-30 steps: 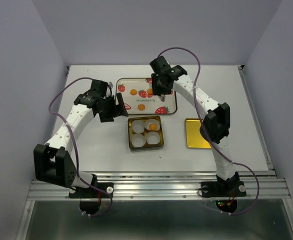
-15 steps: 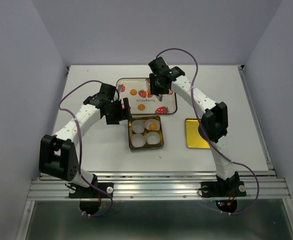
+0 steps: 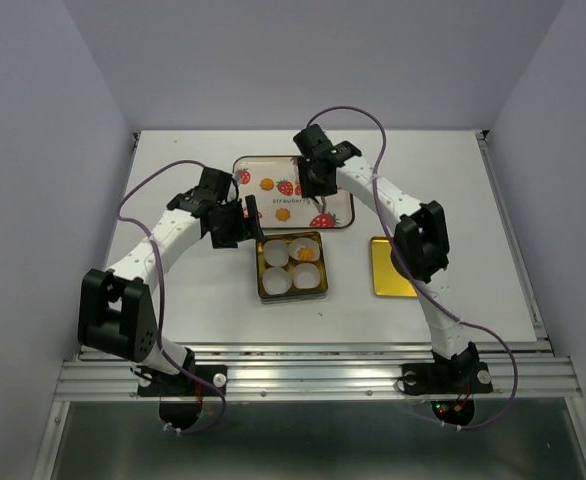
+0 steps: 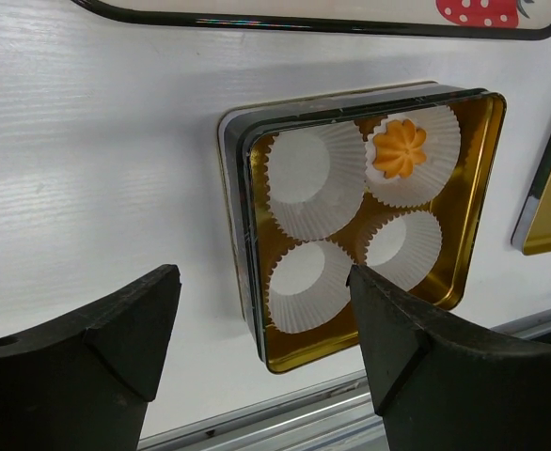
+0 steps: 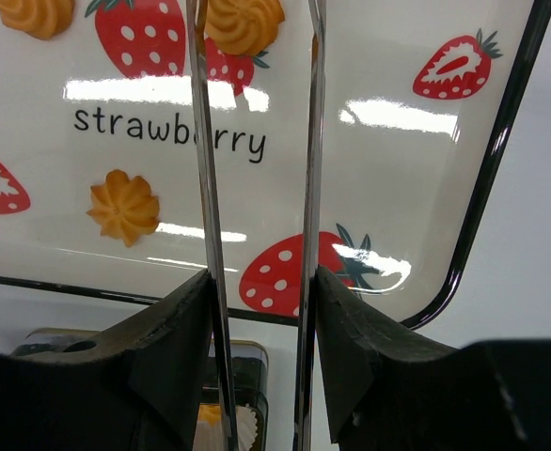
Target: Pack the cookies
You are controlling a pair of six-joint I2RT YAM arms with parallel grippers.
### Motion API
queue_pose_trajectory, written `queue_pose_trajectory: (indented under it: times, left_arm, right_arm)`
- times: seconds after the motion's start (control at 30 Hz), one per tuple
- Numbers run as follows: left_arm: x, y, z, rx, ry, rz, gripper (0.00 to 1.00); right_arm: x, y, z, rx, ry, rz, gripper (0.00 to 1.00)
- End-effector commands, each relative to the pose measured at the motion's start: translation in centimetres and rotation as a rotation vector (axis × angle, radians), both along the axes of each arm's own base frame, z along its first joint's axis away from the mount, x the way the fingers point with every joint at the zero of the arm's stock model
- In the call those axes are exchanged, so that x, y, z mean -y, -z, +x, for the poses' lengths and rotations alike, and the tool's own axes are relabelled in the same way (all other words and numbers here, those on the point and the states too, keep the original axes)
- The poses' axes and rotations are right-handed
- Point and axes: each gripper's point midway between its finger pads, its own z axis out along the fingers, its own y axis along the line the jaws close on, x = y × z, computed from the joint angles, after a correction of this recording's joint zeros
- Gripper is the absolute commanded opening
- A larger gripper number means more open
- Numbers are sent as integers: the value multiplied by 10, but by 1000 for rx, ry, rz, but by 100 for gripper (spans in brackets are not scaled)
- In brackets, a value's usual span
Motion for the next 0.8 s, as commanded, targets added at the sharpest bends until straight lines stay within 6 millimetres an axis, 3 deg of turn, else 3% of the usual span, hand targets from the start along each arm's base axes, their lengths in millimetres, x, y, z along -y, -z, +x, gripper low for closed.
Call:
queue_pose_trajectory:
  times: [0.0, 0.13, 0.33, 0.77]
  left_arm:
    - [5, 1, 5, 29, 20, -11, 82]
    - [15, 4, 8, 31, 47, -11, 81]
    - [16, 13, 10, 18, 43, 18, 80]
    - [14, 32, 8, -14, 32, 34, 66]
  right_arm:
    - [-2, -20, -2, 47, -10, 3, 50]
    - [-7, -20, -12, 23, -42, 15, 51]
    - [-11, -20, -22, -14, -46, 52, 52]
    - [6, -22, -36, -51, -3, 7, 52]
